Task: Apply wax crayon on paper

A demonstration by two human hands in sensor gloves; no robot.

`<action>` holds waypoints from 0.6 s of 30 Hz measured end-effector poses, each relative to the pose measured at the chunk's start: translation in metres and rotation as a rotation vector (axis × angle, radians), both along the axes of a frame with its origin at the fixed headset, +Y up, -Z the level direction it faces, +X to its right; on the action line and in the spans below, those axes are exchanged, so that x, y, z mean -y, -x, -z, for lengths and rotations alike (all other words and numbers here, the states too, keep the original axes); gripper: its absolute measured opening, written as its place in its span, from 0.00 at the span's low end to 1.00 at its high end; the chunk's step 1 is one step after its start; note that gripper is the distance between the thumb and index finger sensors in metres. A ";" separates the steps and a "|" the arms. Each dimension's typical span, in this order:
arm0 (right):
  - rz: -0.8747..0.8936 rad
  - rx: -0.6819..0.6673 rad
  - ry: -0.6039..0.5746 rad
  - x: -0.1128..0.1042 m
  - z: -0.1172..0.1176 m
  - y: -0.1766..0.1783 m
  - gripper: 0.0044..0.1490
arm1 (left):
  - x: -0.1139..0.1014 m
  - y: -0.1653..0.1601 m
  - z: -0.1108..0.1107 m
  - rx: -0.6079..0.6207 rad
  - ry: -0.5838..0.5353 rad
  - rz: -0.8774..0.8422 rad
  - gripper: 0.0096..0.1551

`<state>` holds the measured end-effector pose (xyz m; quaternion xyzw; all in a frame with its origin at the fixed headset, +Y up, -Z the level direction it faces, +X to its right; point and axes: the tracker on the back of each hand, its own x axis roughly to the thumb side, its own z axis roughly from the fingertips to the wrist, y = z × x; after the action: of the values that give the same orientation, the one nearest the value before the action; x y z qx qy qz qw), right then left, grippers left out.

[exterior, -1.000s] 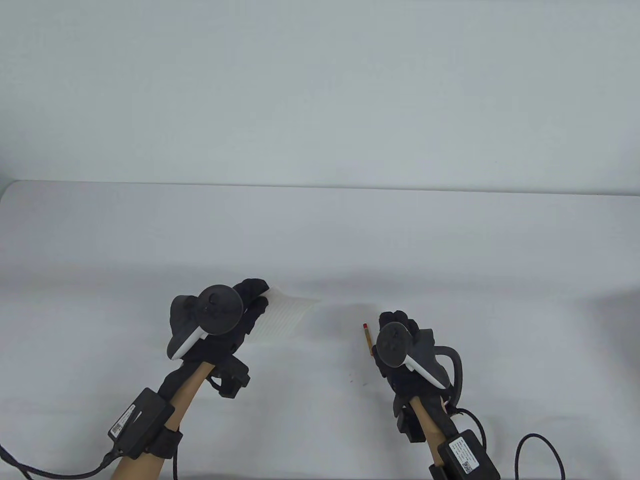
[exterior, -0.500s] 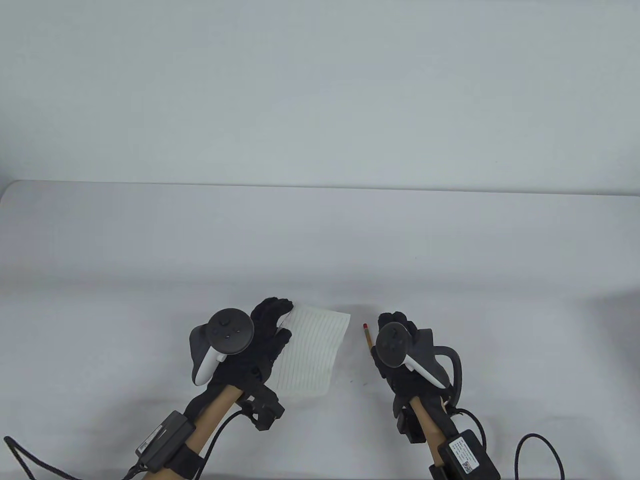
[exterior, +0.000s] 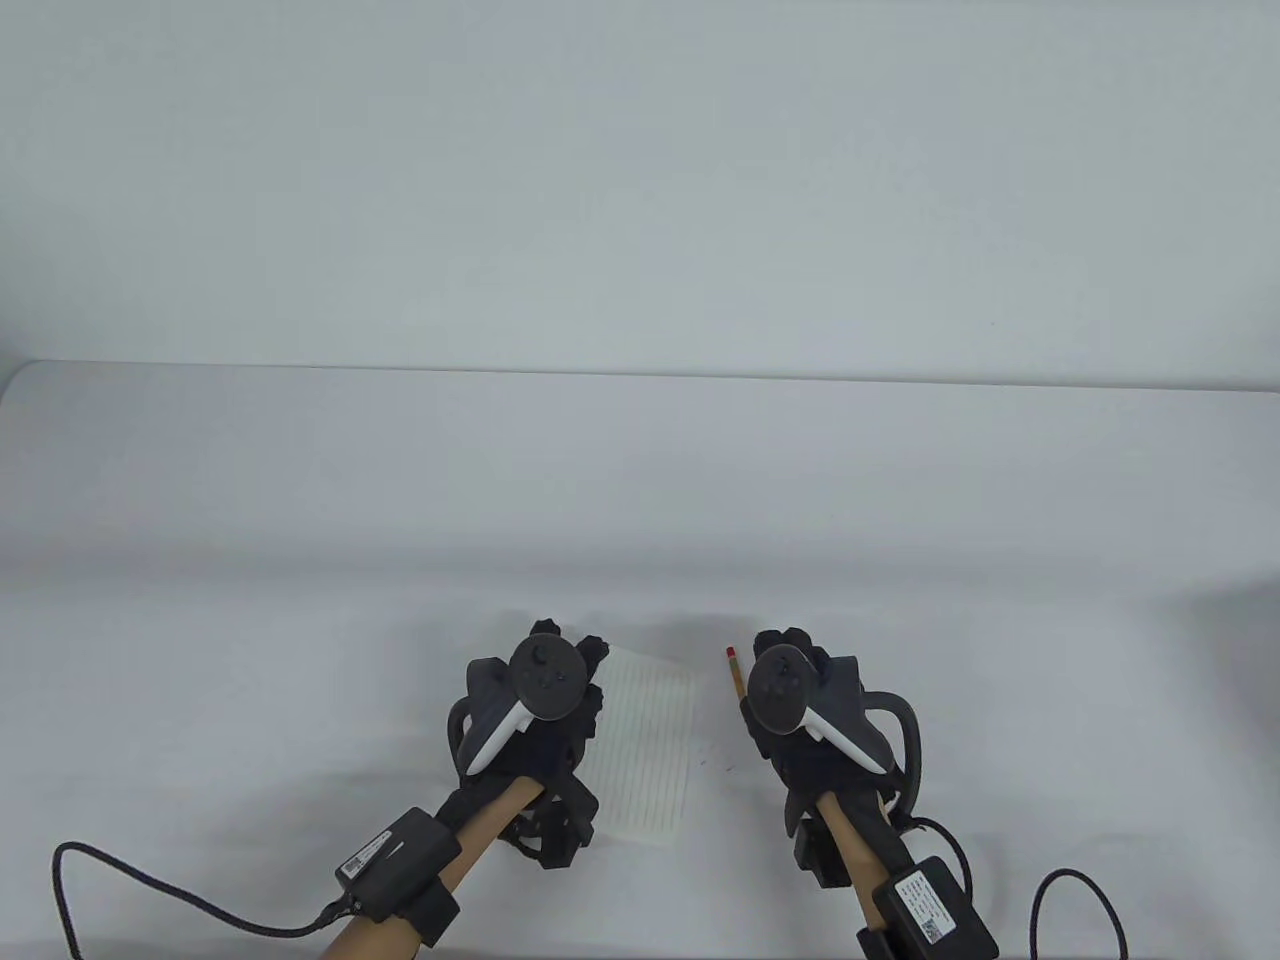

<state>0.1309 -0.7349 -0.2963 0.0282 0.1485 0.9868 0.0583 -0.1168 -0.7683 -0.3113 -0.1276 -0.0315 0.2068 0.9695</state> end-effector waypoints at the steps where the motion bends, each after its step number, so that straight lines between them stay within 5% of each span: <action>1: -0.001 0.000 0.003 0.000 0.000 0.000 0.44 | 0.002 -0.003 0.000 0.008 0.008 0.042 0.31; 12: -0.015 -0.004 0.021 0.001 0.000 0.001 0.44 | 0.006 -0.025 0.000 0.074 -0.054 0.386 0.30; 18: -0.024 -0.005 0.029 0.001 0.000 0.002 0.44 | 0.007 -0.025 0.000 0.079 -0.052 0.440 0.32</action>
<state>0.1293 -0.7363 -0.2964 0.0278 0.1634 0.9851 0.0464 -0.0920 -0.7754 -0.3109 -0.1143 -0.0461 -0.0157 0.9923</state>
